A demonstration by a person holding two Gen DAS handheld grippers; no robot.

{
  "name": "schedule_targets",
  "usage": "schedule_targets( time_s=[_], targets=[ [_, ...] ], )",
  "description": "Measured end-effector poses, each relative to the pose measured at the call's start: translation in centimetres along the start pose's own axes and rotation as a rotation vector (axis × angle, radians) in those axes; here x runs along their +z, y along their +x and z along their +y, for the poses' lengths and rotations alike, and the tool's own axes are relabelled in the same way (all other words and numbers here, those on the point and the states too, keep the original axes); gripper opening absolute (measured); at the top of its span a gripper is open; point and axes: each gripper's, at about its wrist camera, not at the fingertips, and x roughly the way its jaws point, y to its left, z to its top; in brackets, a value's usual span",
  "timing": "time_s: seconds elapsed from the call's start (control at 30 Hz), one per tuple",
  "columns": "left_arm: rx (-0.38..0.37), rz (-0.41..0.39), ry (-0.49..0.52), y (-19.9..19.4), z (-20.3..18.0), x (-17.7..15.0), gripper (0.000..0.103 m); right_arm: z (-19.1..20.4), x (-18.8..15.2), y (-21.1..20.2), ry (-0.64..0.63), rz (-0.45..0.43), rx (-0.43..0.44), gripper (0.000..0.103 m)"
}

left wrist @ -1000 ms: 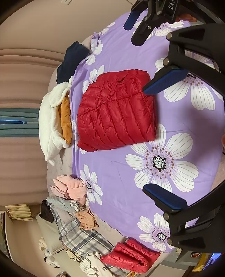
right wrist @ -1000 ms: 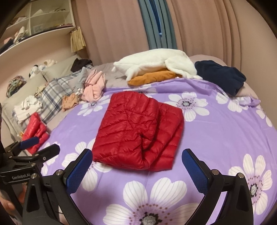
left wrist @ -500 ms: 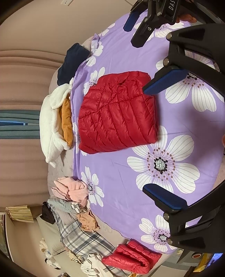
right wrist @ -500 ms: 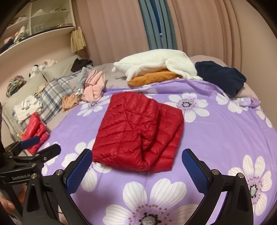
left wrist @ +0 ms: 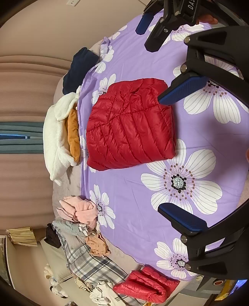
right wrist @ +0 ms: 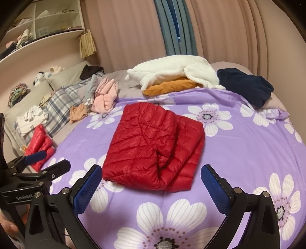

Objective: Fold large clothes

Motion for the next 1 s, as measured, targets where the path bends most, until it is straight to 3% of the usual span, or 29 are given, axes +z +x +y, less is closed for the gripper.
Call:
schedule_targets(
  time_s=[1.0],
  targets=[
    [-0.003,0.001,-0.003,0.76,0.13,0.27,0.103,0.33,0.64,0.24,0.000,-0.001,0.007,0.102]
  ],
)
